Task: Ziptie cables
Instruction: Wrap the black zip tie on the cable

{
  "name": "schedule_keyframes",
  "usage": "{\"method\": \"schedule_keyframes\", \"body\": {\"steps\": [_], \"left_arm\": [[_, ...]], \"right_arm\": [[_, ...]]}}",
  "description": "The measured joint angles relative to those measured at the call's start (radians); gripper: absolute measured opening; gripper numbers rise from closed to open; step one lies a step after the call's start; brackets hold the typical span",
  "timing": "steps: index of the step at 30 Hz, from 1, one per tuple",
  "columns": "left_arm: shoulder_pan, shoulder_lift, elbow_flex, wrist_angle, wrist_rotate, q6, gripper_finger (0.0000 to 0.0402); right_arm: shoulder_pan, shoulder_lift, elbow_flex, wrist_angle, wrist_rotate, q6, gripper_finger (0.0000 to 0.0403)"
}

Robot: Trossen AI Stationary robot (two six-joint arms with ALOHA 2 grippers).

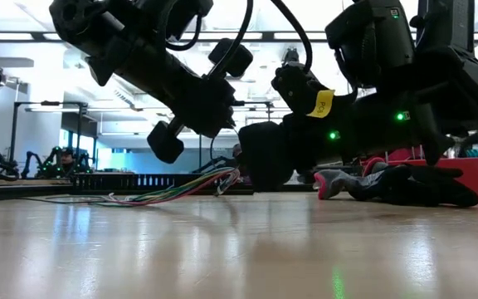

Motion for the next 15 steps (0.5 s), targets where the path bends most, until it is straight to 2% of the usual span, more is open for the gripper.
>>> {"method": "schedule_keyframes", "body": {"steps": [15], "left_arm": [[-0.005,0.000,0.000,-0.001,-0.007,0.018,0.0000]], "right_arm": [[0.000,-0.002,0.000,0.024,-0.001,0.066,0.0000]]}}
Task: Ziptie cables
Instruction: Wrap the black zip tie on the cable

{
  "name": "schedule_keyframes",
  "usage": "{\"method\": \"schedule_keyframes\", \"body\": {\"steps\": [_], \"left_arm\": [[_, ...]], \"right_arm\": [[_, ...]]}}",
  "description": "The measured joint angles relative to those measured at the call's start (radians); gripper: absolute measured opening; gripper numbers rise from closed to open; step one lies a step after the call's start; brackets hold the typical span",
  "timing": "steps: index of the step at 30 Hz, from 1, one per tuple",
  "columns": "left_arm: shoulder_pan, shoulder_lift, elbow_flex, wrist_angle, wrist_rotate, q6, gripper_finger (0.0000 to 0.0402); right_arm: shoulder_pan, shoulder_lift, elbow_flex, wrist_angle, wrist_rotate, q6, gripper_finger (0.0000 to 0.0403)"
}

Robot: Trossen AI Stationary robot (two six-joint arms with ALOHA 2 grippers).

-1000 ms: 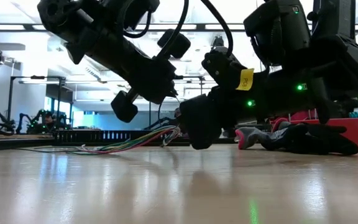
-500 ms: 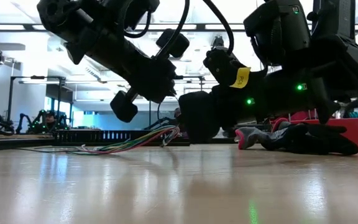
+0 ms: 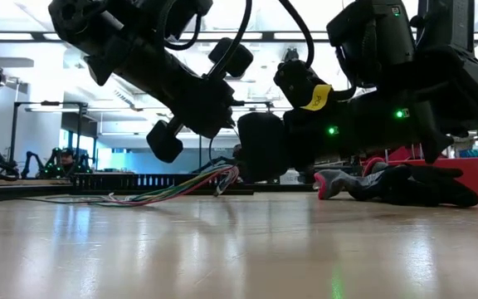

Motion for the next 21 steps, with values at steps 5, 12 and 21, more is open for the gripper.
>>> {"method": "schedule_keyframes", "body": {"steps": [5,12,21], "left_arm": [[0.000,0.000,0.000,0.000,0.000,0.001,0.0000],[0.000,0.000,0.000,0.000,0.000,0.001,0.0000],[-0.004,0.000,0.000,0.001,0.000,0.001,0.0000]], "right_arm": [[0.000,0.000,0.000,-0.001,-0.001,-0.005,0.0000],[0.000,0.000,0.000,-0.001,-0.006,0.060,0.0000],[-0.004,0.000,0.000,-0.007,-0.023,0.174,0.0000]]}}
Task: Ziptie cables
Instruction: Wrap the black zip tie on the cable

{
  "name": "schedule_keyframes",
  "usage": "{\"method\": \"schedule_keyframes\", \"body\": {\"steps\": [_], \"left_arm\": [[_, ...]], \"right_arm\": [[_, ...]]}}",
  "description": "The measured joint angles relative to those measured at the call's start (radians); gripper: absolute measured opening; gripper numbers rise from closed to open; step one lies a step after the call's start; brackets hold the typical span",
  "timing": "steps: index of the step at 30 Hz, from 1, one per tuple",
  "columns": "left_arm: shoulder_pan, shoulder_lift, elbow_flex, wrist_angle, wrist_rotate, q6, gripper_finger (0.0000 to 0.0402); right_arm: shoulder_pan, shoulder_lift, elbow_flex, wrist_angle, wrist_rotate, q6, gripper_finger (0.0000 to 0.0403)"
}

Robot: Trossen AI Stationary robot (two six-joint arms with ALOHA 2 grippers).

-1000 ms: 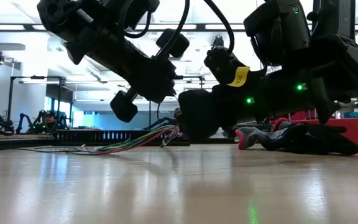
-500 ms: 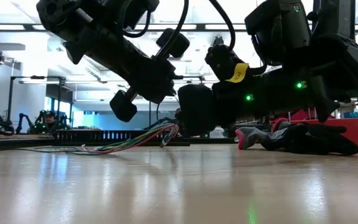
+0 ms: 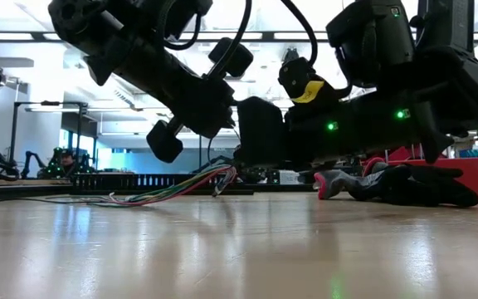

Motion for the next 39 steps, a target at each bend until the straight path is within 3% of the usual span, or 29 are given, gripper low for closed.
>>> {"method": "schedule_keyframes", "body": {"steps": [39], "left_arm": [[-0.007,0.000,0.000,0.000,-0.015,0.008,0.0000]], "right_arm": [[-0.006,-0.013,0.000,-0.010,-0.013,0.109,0.0000]]}}
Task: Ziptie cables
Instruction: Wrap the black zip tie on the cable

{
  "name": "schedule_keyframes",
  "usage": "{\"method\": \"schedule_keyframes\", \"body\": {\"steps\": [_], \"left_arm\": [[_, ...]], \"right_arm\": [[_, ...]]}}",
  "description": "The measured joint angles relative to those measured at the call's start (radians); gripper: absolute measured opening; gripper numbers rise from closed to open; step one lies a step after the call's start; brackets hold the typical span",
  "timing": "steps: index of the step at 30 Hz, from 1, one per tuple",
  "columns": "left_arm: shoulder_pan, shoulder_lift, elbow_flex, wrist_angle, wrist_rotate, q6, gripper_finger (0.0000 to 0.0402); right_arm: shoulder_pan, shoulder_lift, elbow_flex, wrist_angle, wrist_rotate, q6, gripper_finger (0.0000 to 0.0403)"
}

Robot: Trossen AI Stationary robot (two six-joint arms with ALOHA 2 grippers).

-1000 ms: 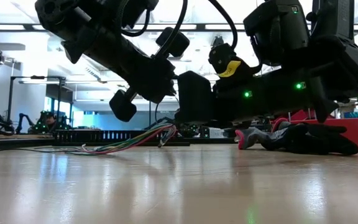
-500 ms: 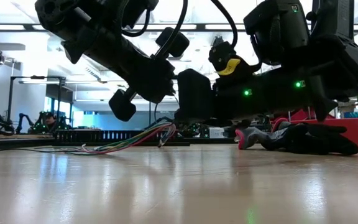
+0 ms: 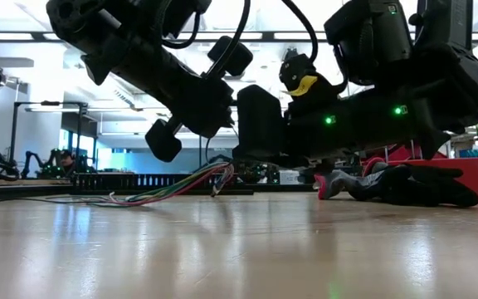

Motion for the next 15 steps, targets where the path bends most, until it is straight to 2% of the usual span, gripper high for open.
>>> {"method": "schedule_keyframes", "body": {"steps": [15], "left_arm": [[-0.005,0.000,0.000,0.000,-0.002,0.000,0.0000]], "right_arm": [[-0.017,-0.001,0.000,-0.017,-0.047,0.114,0.0000]]}}
